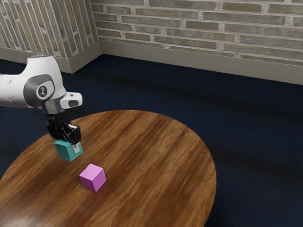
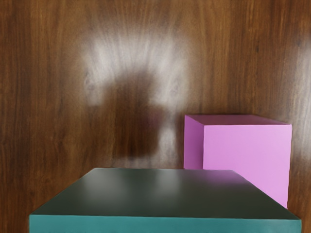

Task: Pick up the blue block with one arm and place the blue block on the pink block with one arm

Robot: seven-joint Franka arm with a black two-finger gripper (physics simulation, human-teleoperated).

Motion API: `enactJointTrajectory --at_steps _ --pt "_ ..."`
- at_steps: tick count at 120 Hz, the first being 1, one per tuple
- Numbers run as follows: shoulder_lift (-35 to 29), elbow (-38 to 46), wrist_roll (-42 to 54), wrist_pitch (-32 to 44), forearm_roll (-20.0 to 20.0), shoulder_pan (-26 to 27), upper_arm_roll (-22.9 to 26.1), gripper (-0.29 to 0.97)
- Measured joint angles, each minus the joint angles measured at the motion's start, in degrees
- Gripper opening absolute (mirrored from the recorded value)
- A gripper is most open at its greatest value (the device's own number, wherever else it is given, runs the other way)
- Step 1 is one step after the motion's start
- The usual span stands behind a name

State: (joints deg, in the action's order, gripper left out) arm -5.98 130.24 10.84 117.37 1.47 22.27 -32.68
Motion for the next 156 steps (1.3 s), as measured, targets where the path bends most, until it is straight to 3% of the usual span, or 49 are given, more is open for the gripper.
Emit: enactJointTrajectory --at_steps 26,70,103,126,156 --pt "6.14 -3.48 0.04 -1.1 2.21 2.14 1.6 0.36" --pt "7.64 -2.56 -0.48 -1.53 3.15 9.48 1.13 0.36" --pt "9.72 -3.15 -0.78 -1.52 3.52 2.96 1.06 0.36" --pt "10.47 -3.93 -0.92 -1.47 3.58 4.73 1.44 0.36" --pt "11.57 -5.89 -0.64 -1.57 3.67 6.39 1.65 0.56"
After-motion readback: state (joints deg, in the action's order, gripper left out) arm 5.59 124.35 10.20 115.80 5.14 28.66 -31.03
